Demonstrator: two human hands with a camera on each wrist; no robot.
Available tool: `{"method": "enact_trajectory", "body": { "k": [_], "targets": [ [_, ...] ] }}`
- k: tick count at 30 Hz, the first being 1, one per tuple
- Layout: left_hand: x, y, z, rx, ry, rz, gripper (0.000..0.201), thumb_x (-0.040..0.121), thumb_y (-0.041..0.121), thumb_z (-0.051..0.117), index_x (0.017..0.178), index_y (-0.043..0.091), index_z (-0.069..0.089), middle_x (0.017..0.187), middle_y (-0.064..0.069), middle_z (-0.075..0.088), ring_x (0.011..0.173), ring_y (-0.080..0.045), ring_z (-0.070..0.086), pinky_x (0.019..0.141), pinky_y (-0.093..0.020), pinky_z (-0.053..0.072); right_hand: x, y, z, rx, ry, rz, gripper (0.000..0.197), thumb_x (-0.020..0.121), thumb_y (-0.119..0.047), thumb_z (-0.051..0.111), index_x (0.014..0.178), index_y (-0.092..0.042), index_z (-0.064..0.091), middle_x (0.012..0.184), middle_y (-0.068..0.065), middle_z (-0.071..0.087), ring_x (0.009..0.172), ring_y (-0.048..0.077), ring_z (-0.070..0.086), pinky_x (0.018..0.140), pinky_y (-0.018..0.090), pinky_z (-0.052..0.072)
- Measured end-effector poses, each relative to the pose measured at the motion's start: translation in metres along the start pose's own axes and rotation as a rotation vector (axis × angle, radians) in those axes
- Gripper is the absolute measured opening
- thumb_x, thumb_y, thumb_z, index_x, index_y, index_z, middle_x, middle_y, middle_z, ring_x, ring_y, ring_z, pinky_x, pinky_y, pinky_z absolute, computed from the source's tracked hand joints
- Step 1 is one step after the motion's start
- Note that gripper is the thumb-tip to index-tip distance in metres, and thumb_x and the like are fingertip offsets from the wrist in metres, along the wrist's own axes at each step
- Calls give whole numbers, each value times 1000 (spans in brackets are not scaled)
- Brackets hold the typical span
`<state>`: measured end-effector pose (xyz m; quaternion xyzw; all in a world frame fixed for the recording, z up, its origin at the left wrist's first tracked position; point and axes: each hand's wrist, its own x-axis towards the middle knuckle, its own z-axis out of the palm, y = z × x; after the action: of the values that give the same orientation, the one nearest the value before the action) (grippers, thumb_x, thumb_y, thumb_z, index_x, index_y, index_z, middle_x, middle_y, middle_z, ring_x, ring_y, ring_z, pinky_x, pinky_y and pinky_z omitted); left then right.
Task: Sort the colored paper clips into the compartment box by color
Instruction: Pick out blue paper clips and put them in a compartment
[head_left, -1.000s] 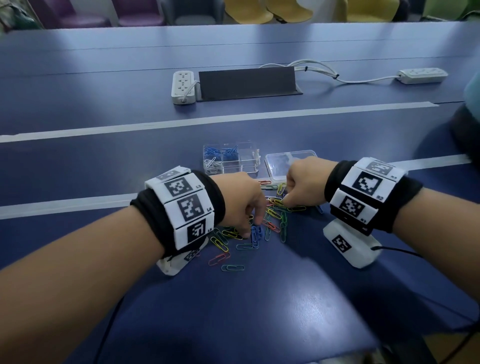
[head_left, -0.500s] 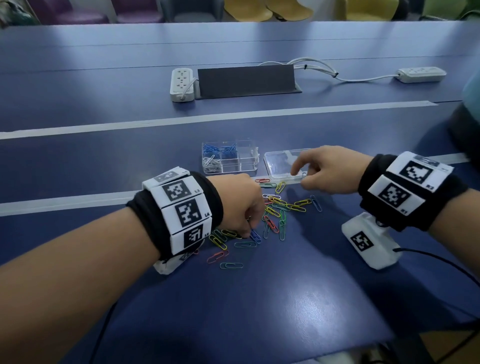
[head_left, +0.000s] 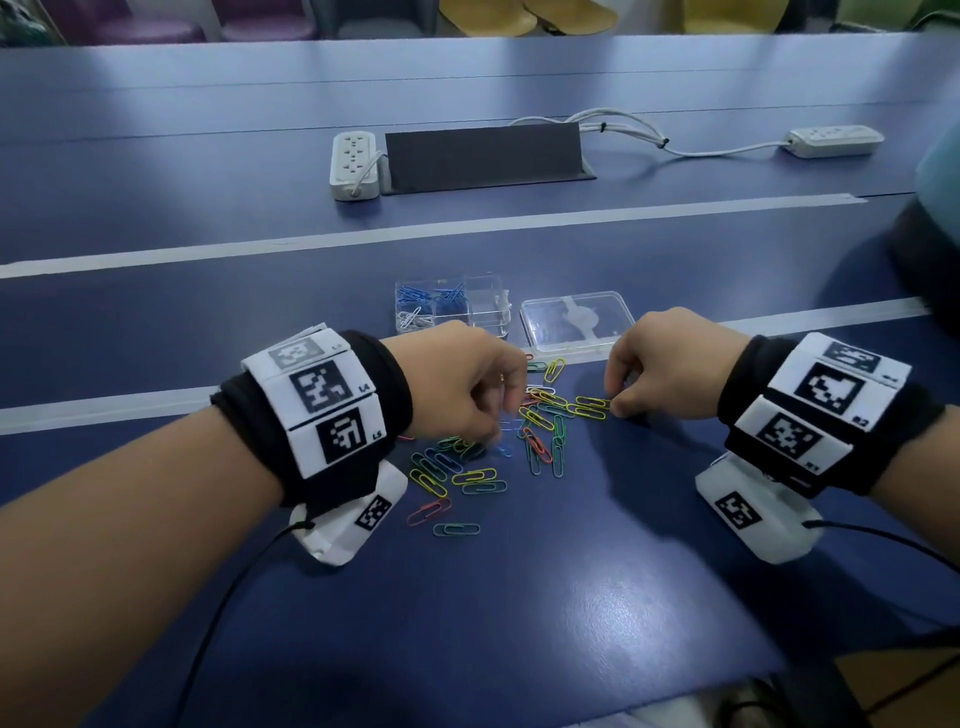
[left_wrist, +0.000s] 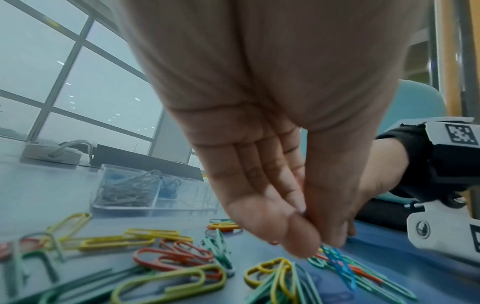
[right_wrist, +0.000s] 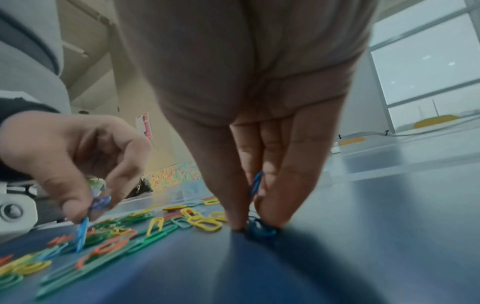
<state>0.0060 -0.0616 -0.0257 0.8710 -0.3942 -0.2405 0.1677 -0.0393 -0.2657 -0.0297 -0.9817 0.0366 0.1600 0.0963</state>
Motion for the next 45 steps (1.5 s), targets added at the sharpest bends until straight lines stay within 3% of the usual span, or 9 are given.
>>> {"method": "enact_trajectory", "body": {
  "k": [5, 9, 11, 13, 18, 22, 28, 38, 45],
  "targets": [
    [-6, -2, -1, -184, -19, -42, 26, 89, 8, 57, 110, 22, 63, 74, -2, 65, 53, -5, 54, 42, -1, 36, 1, -7, -3, -51, 19, 14, 8, 76, -18, 63, 78, -25, 67, 61, -15, 51, 74, 17, 52, 71, 24, 45],
    [-9, -8, -2, -513, -12, -148, 31, 93, -2, 40, 90, 18, 63, 67, -8, 62, 59, -20, 60, 64, -24, 53, 2, -12, -6, 76, 53, -11, 26, 81, -13, 53, 102, -19, 68, 62, -11, 58, 66, 10, 57, 64, 22, 44],
    [-8, -12, -3, -670, 0, -209, 33, 88, -8, 34, 77, 13, 58, 65, -14, 58, 52, -21, 57, 59, -25, 51, 3, -17, -4, 309, -21, -16, 30, 82, -7, 49, 107, -17, 64, 66, 2, 65, 55, 9, 65, 71, 22, 51],
    [-10, -14, -5, -801, 31, -237, 26, 81, -5, 33, 67, 9, 51, 63, -13, 50, 44, -17, 54, 45, -21, 46, 4, -25, -2, 537, -118, -17, 30, 84, -1, 47, 107, -12, 62, 68, 9, 64, 60, 26, 68, 74, 35, 57],
    [-22, -23, -6, -1049, -46, -298, 20, 71, 22, 37, 52, 15, 37, 55, 1, 38, 38, -12, 32, 38, -14, 25, 4, -57, 6, 706, -243, -56, 18, 87, 0, 45, 80, -8, 59, 64, 10, 53, 40, 13, 53, 36, 15, 40],
    [-26, -40, -5, -892, 96, -390, 46, 94, 34, 45, 53, 19, 30, 52, 5, 22, 40, -9, 19, 38, -15, 17, 6, -86, 13, 524, -278, -123, 14, 71, -30, 49, 66, -16, 52, 65, 9, 53, 59, 25, 49, 53, 27, 41],
    [-39, -70, -13, -629, 274, -510, 28, 87, 2, 35, 68, 14, 51, 60, -1, 35, 49, -17, 27, 35, -15, 26, -3, -113, 24, 28, -146, -340, 21, 81, -31, 60, 87, -15, 72, 86, 5, 69, 81, 24, 61, 77, 29, 53],
    [-23, -63, -24, -394, 229, -368, 32, 88, -1, 38, 79, 26, 53, 72, -3, 48, 61, -20, 42, 59, -30, 41, -1, -122, 27, -157, -100, -378, 26, 78, -31, 62, 91, -9, 69, 88, 10, 67, 84, 30, 62, 71, 29, 51],
    [11, -52, -47, -200, 447, -300, 35, 79, -9, 45, 79, 25, 55, 74, 7, 59, 59, -8, 51, 56, -18, 43, -3, -119, 31, -211, -143, -363, 38, 78, -38, 58, 54, -12, 45, 55, 6, 44, 62, 30, 45, 51, 24, 38]
  ]
}}
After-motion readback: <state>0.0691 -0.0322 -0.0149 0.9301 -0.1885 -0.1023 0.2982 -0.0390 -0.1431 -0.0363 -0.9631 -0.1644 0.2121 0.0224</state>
